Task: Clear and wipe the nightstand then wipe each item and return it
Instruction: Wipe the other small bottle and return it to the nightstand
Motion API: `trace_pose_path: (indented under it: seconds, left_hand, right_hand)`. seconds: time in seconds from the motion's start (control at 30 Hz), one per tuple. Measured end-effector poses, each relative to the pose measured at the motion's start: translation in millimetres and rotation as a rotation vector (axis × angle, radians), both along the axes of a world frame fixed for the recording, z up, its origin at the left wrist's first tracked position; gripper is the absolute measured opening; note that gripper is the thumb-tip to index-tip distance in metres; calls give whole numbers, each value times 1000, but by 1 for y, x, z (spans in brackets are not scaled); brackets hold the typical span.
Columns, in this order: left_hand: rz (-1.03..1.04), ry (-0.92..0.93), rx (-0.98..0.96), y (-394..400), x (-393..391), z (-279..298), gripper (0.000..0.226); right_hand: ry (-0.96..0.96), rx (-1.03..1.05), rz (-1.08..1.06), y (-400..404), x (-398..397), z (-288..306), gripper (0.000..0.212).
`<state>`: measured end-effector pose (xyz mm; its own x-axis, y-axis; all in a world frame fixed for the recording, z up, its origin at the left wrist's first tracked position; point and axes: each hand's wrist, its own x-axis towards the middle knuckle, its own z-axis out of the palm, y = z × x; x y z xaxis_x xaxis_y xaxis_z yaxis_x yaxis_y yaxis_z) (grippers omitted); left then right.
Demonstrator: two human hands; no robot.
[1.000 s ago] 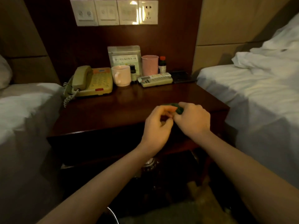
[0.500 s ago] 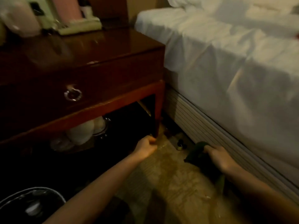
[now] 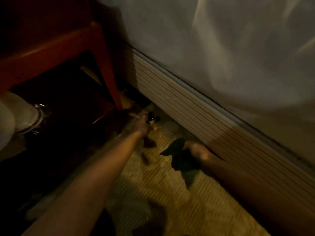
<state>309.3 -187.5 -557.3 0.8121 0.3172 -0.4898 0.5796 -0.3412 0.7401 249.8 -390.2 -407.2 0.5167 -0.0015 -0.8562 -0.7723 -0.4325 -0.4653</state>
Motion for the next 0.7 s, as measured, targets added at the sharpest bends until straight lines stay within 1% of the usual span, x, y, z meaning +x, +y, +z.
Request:
trace_pose_path:
  seconds: [0.07,0.2,0.27,0.33,0.43,0.47,0.53,0.63,0.7]
  left_hand:
    - [63,-14,-9,-8,9,-12,83]
    - [123,-101,-4,-14,14,-9,50]
    - [150,-167,-30,-17,1,2,47]
    - [122,-225,-65,-19,-18,20,45]
    - [-2,-348,-145,-19,-44,66,29]
    - [-32,-401,-182,-18,-52,87,27]
    - [-87,-501,-193,-13,-68,131,23]
    - [-199,-636,-128,-3,-89,202,29]
    - [-280,-748,-34,2,-102,252,31]
  right_hand:
    - [2,44,-11,1,-3,-8,16]
    - [-3,108,-9,1,-11,-12,30]
    - [3,99,-31,-1,-13,-7,30]
    - [-7,72,-21,-3,-14,6,26]
    - [-65,53,42,-4,-13,31,20]
    - [-106,67,66,-4,-13,41,21]
    - [-196,114,113,-2,-16,66,20]
    - [-256,244,126,9,-23,106,19]
    - [-295,342,112,19,-25,134,21]
